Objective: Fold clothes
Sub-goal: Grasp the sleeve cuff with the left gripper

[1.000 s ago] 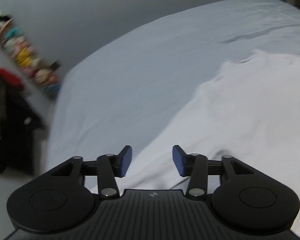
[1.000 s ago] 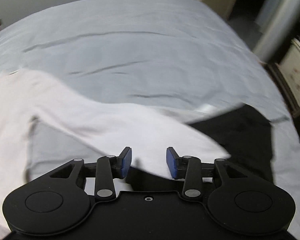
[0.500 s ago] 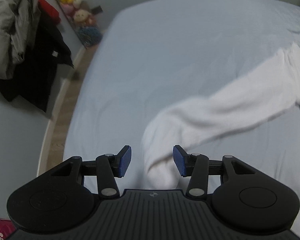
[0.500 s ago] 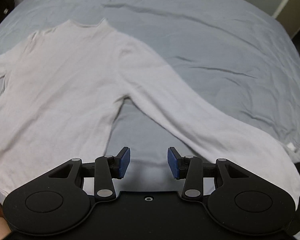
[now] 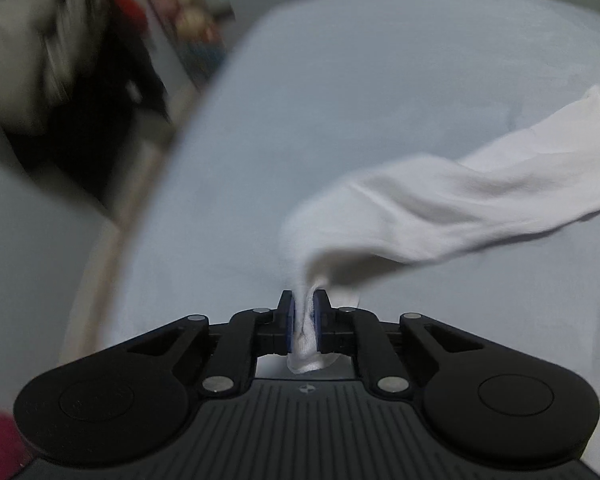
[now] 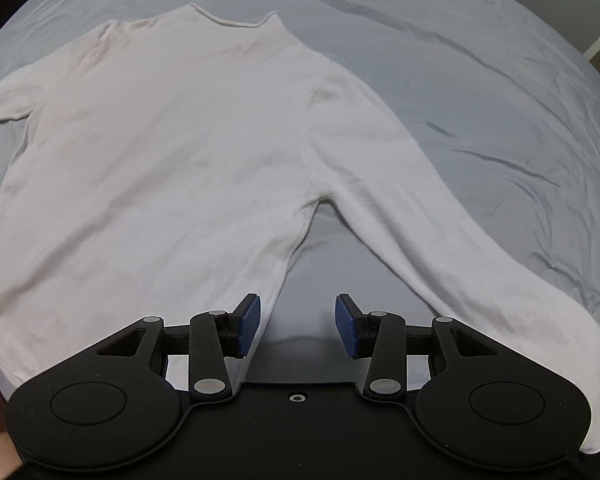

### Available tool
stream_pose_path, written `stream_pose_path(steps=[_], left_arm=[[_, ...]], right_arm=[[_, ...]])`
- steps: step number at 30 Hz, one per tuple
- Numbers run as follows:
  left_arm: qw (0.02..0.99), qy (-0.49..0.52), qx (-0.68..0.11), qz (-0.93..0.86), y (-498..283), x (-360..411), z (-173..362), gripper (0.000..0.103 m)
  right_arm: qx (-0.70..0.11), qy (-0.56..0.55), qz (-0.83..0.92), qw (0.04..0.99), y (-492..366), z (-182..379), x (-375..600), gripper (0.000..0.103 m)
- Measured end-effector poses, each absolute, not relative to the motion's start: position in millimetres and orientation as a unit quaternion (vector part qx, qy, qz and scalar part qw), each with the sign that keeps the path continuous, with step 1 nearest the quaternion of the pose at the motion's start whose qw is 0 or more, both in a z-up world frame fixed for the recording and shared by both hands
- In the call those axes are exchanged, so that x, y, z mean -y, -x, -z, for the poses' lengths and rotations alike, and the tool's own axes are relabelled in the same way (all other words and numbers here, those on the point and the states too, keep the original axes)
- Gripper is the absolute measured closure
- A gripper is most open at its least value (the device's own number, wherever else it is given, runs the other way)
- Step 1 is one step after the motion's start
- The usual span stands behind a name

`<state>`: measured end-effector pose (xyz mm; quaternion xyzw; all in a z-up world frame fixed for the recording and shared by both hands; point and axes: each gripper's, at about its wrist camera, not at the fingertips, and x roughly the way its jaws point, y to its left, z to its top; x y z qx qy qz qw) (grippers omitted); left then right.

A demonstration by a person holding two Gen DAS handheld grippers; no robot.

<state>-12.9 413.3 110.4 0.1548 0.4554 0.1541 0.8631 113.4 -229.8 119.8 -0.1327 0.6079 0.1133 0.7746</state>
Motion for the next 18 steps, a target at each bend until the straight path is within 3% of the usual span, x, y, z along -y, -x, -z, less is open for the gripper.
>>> stream_pose_path(steps=[6, 13, 18], left_arm=[[0.852, -0.282, -0.422, -0.127, 38.6, -406.4, -155.4, 0.094], [0.798, -0.293, -0.519, -0.086, 57.1, -400.0, -107.9, 0.086], [0.786, -0.258, -0.555, -0.088, 67.6, -406.1, -86.4, 0.071]], right_arm=[[-0.613, 0.107, -0.104, 0.776, -113.5, -112.9, 233.9, 0.063], [-0.615, 0.078, -0.11, 0.777, -108.8, -109.1, 233.3, 0.063], [-0.613, 0.083, -0.117, 0.777, -100.9, -116.3, 233.0, 0.063]])
